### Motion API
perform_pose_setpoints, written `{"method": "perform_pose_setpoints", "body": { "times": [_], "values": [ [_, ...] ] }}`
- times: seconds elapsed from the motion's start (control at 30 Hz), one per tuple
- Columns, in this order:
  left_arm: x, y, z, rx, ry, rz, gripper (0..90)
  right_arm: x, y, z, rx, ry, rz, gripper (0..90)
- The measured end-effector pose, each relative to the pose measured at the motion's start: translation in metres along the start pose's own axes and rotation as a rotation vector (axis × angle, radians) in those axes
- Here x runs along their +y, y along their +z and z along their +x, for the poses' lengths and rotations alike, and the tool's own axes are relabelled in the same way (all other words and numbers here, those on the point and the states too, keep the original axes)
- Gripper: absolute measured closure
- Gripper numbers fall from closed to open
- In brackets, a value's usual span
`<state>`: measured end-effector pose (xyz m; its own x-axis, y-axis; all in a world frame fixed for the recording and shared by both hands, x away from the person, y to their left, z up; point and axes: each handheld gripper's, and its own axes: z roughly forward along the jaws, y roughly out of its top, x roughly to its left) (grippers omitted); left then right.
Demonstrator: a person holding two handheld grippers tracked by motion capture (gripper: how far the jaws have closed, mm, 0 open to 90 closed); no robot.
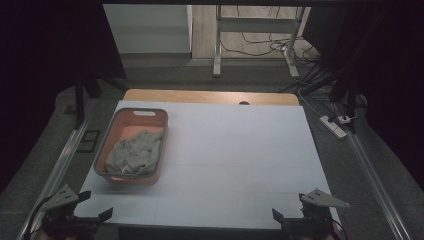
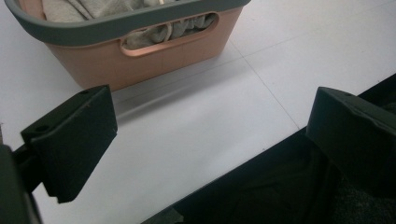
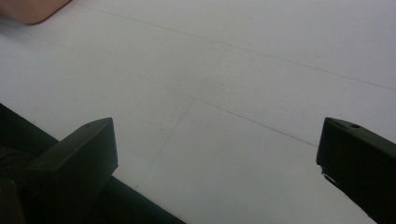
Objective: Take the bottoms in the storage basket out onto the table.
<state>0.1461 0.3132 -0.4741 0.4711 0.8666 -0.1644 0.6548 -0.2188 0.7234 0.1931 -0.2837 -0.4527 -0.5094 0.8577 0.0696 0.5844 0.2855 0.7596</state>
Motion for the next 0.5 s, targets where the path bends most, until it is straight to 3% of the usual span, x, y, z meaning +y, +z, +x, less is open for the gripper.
{"method": "perform_pose_setpoints", "body": {
  "times": [0.5],
  "values": [
    [0.0024,0.0033,-0.0034,0.022,0.017,0.038,0.6,0.0009,0.0029,0.0002,0.014,-0.009,0.019,0.0]
  ]
}}
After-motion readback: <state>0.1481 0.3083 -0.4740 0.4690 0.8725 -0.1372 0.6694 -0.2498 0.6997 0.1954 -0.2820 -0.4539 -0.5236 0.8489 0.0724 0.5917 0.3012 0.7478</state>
